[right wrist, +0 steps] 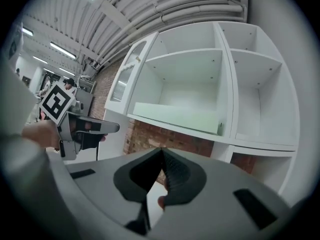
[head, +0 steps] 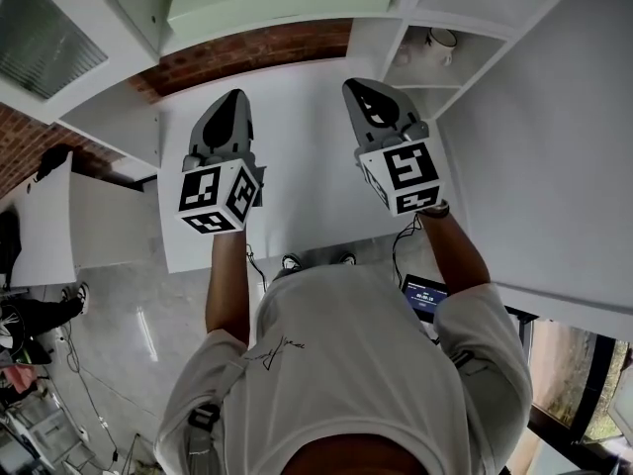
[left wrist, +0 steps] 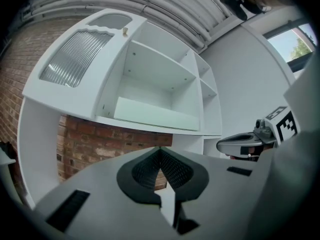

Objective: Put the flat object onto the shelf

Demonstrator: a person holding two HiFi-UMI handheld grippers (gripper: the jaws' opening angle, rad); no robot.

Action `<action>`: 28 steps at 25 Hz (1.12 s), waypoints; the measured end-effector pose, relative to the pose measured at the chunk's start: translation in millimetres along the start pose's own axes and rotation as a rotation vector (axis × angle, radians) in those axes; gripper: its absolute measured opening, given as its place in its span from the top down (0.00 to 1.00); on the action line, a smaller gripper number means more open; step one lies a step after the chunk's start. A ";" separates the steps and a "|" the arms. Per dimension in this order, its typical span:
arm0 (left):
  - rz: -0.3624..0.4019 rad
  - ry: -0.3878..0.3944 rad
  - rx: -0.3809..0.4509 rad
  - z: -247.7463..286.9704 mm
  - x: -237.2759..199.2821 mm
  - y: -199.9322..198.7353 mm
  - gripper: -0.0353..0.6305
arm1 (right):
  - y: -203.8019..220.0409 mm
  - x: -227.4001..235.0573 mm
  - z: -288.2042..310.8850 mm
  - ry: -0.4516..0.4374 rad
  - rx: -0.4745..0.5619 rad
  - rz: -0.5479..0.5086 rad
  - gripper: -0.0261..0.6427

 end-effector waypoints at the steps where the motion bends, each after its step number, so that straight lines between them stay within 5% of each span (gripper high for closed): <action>1: -0.002 -0.002 0.000 -4.1 1.2 0.9 0.93 | 1.5 -3.1 -3.4 -0.007 -0.004 0.007 0.92; 28: -0.129 0.052 -0.067 -75.9 41.3 55.8 0.93 | 61.3 -41.0 -80.3 -0.153 -0.097 0.281 0.92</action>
Point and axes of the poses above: the fingertips, and each gripper's own axes: z forward along the fingers, x to its right, y out of its underside, the point moved 2 cm from there along -z, backward along the fingers, and after that the axes turned 9 degrees about -x, right-handed, at the moved point
